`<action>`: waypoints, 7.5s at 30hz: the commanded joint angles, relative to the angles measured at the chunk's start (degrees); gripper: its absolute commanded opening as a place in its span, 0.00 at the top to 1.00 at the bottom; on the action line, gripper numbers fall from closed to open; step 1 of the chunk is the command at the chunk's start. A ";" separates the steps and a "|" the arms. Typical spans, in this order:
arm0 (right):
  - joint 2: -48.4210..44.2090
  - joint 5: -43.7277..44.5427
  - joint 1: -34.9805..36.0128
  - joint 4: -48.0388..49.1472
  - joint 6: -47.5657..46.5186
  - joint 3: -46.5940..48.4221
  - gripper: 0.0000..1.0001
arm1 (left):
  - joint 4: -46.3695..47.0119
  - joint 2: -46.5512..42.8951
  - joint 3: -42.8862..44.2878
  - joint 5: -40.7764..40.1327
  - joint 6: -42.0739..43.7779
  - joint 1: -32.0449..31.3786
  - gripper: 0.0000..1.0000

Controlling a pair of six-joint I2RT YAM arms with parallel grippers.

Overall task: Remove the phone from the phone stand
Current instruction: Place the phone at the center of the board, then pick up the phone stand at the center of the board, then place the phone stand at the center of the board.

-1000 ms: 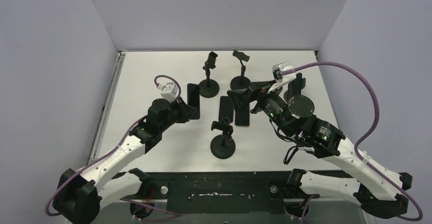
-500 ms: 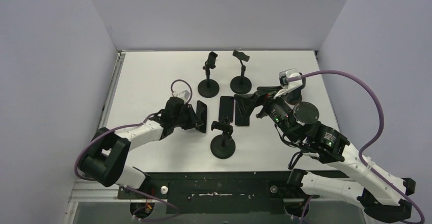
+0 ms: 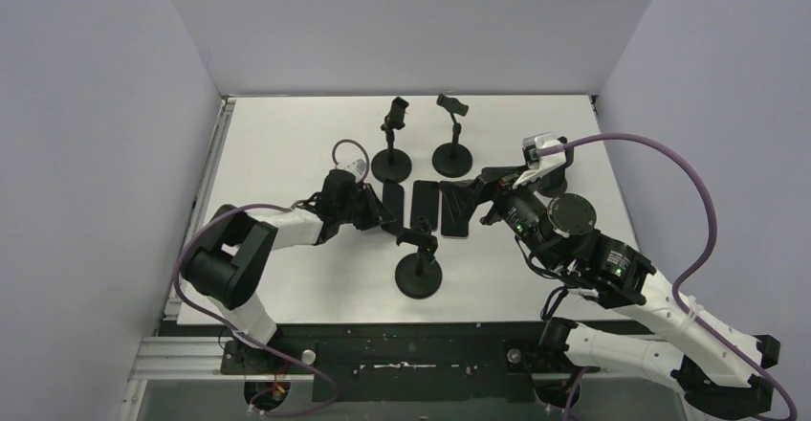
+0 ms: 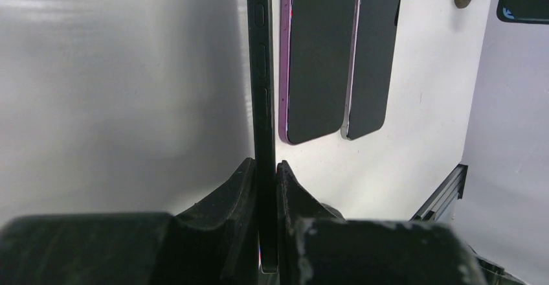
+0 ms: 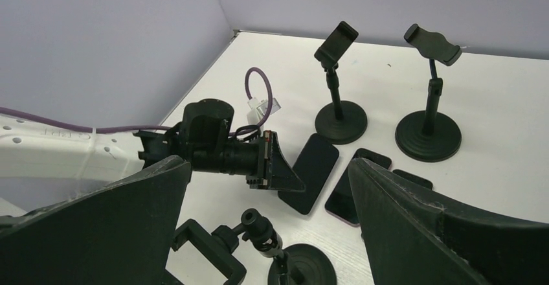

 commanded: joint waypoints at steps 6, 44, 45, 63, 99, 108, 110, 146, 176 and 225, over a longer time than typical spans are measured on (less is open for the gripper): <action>-0.95 0.68 0.10 0.16 1.11 -0.10 0.00 | 7.39 5.68 5.40 4.28 -1.77 0.58 1.00; 0.17 1.48 0.11 -1.22 2.74 0.04 0.00 | 4.21 2.45 0.17 2.60 0.24 3.11 0.46; 0.29 1.40 0.08 -1.17 2.82 0.01 0.00 | 3.58 2.04 0.21 2.26 0.70 3.11 0.46; 0.21 2.20 0.12 -1.89 1.12 0.78 0.00 | -7.93 -26.02 -3.46 -14.80 13.21 3.51 0.31; -2.36 -16.72 0.35 1.25 -4.82 -7.39 0.04 | 2.87 -42.56 -2.12 15.80 17.27 -11.05 0.25; -2.67 -16.29 0.39 1.30 -5.08 -6.81 0.04 | 1.04 -41.65 -1.54 17.12 18.90 -12.60 0.39; -2.70 -16.11 0.39 1.26 -5.12 -6.44 0.04 | 1.08 -41.87 -1.85 17.33 19.01 -12.91 0.40; -2.80 -14.42 0.32 1.67 -7.53 -3.97 0.03 | -11.30 -52.32 10.32 -4.65 28.41 -12.37 1.00; -1.30 -12.75 0.23 3.05 -9.65 -4.57 0.03 | 25.94 -21.66 15.71 -22.40 22.41 15.63 1.00; 21.14 -12.32 -22.47 0.87 13.67 5.48 0.05 | 9.75 -49.68 -3.77 -29.36 24.20 15.71 0.03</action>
